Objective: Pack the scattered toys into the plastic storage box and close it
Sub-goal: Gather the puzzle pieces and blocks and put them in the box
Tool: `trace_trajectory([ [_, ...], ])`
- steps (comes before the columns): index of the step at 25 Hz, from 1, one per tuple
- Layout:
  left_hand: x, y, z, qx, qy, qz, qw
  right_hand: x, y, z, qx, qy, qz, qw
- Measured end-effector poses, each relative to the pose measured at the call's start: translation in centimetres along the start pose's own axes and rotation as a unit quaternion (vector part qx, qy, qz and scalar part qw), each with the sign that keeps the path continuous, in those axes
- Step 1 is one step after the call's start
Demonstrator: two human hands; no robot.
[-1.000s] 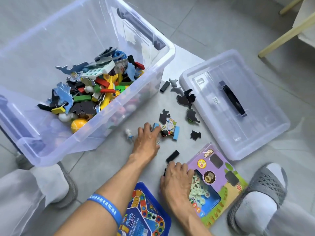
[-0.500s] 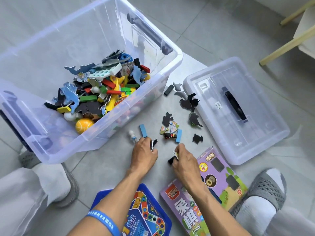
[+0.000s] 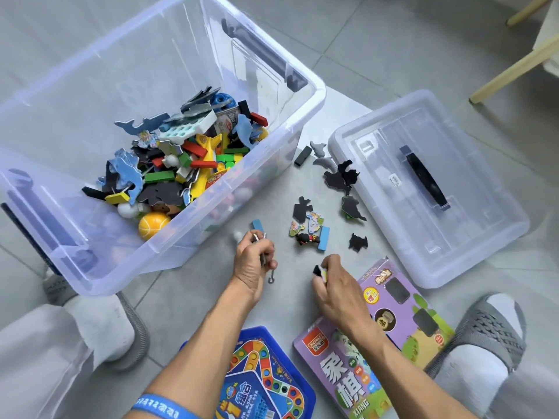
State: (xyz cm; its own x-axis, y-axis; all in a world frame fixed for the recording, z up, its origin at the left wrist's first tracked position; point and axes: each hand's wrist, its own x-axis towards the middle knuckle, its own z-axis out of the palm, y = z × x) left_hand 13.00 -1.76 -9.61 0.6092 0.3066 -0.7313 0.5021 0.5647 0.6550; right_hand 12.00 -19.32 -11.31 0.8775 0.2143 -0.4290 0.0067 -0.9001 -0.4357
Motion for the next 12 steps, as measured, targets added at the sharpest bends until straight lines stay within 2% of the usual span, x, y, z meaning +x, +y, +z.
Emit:
trace_trajectory([
  [2,1.1,0.7,0.4,0.157,0.084,0.018,0.984,1.6,-1.1,-1.4,0.099,0.041,0.098,0.989],
  [3,1.7,1.0,0.6,0.271,0.113,0.033,0.955,2.6,-1.6,-2.0,0.114,0.056,0.133,0.983],
  [5,2.7,1.5,0.7,0.487,0.133,0.072,0.860,4.7,-2.1,-2.6,0.120,0.062,0.180,0.974],
  [6,3.1,1.5,0.6,0.551,0.130,0.079,0.820,5.6,-2.3,-2.5,0.109,0.050,0.194,0.974],
  [10,4.0,1.2,0.7,0.663,0.101,0.076,0.738,7.6,-3.2,-1.6,0.024,0.015,0.208,0.978],
  [12,3.9,0.9,1.3,0.677,0.088,0.093,0.725,8.1,-3.3,-1.6,0.009,0.009,0.207,0.978],
])
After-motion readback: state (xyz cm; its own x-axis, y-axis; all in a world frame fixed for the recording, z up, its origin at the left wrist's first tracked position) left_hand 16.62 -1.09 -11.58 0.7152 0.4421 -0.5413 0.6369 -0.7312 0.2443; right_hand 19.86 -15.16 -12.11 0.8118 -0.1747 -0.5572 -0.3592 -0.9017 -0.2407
